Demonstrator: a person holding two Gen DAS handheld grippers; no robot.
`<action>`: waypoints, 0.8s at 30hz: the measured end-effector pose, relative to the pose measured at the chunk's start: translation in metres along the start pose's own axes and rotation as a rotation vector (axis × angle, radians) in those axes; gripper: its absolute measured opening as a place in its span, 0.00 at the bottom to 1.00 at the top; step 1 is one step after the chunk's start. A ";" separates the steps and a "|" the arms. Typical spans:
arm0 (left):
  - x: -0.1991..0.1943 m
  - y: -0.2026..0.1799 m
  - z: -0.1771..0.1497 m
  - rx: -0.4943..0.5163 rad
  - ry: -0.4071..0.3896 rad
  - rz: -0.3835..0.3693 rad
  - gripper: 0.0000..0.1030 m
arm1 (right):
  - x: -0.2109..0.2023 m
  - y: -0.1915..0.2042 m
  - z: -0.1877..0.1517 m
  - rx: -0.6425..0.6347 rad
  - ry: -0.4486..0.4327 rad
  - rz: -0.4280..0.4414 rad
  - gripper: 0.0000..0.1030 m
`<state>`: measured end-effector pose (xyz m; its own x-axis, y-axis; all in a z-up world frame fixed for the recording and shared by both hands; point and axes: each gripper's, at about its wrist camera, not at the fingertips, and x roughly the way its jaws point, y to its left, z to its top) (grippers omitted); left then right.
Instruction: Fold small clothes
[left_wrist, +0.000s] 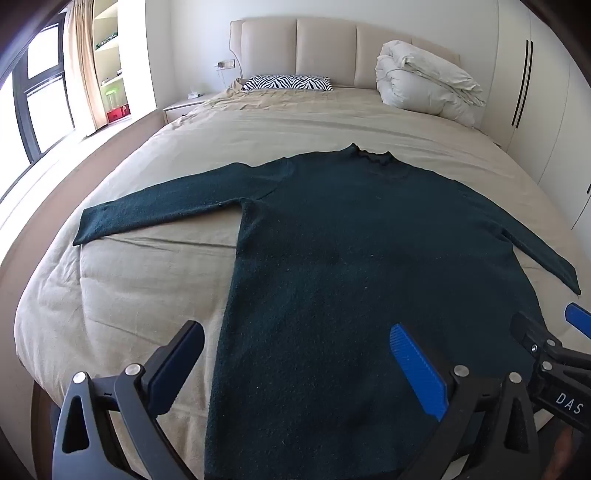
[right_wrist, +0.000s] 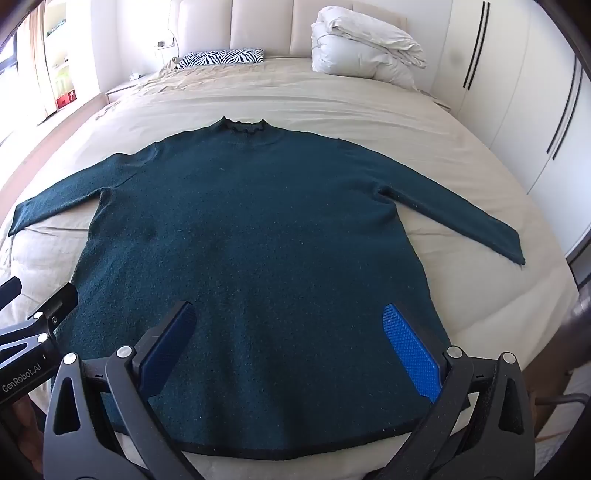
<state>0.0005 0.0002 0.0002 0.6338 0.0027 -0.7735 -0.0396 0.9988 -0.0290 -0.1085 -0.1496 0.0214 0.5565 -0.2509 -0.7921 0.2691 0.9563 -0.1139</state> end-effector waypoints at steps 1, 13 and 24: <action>0.000 0.001 0.000 -0.001 0.001 -0.002 1.00 | 0.000 0.000 0.000 0.000 -0.002 -0.001 1.00; 0.000 0.005 -0.001 0.007 -0.008 0.015 1.00 | 0.001 0.002 0.002 0.001 -0.001 -0.001 1.00; 0.001 0.004 -0.001 0.007 -0.006 0.015 1.00 | 0.003 0.002 -0.003 0.000 -0.003 0.001 1.00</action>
<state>0.0000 0.0042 -0.0014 0.6376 0.0181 -0.7701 -0.0440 0.9989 -0.0129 -0.1088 -0.1474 0.0173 0.5588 -0.2509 -0.7904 0.2690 0.9564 -0.1133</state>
